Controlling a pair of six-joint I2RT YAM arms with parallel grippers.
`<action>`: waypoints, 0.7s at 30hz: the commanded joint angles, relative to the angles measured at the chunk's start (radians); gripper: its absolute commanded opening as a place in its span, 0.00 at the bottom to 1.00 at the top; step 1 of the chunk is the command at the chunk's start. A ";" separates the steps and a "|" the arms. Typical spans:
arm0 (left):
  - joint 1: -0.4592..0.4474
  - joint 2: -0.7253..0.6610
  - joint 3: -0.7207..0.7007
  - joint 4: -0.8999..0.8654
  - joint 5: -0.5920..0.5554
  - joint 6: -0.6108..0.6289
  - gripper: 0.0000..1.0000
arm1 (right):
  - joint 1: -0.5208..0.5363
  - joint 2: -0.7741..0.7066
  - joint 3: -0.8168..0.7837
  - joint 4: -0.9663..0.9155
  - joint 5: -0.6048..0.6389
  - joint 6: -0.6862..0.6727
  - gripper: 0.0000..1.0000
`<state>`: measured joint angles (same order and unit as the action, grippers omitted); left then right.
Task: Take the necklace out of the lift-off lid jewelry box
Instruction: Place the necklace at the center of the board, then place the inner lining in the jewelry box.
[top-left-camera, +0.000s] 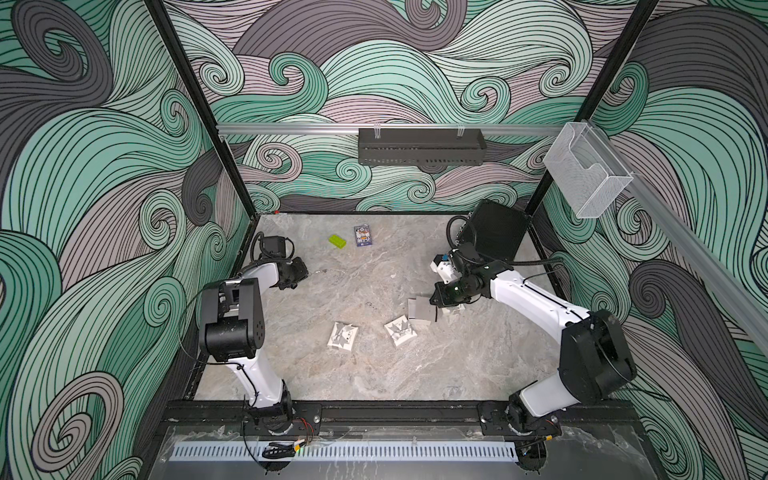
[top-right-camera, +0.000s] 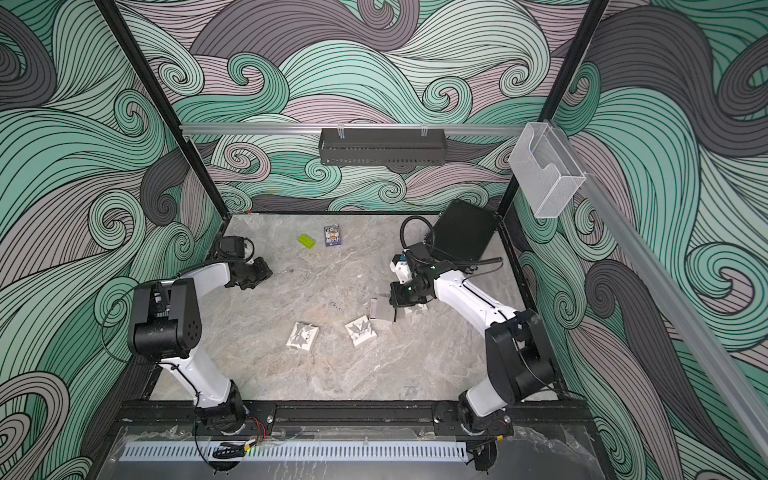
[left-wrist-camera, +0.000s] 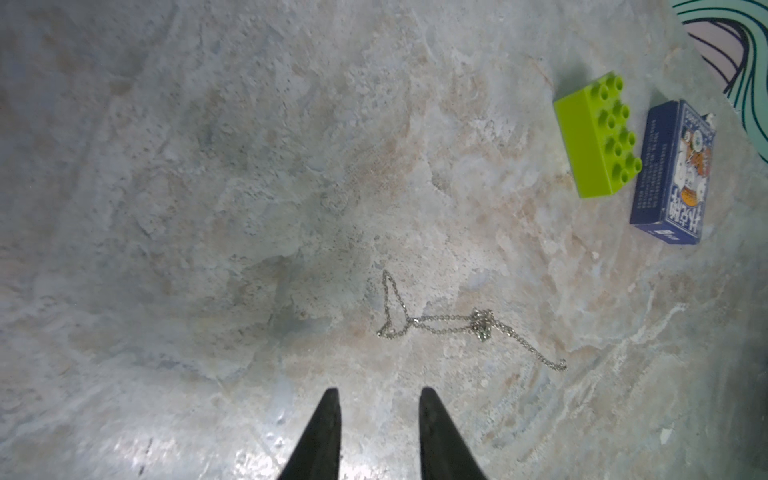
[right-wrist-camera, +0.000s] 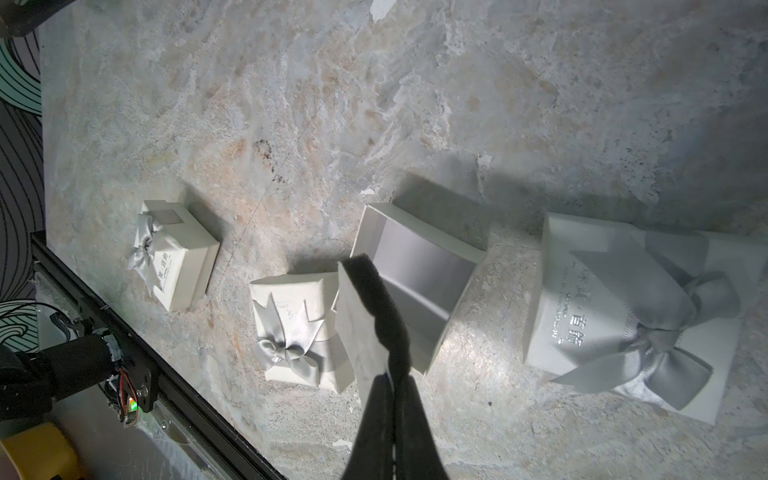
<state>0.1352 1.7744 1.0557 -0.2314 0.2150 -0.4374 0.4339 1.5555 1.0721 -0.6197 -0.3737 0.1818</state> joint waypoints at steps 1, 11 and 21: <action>0.006 -0.064 -0.022 0.010 0.045 0.023 0.38 | 0.003 0.017 0.026 -0.035 0.015 -0.030 0.00; -0.173 -0.296 -0.151 0.117 0.125 0.159 0.59 | 0.003 0.095 0.062 -0.033 -0.020 -0.035 0.00; -0.350 -0.345 -0.199 0.206 0.162 0.210 0.59 | 0.003 0.097 0.081 -0.023 -0.026 -0.013 0.00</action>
<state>-0.1890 1.4384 0.8574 -0.0723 0.3470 -0.2588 0.4339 1.6482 1.1313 -0.6399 -0.3920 0.1612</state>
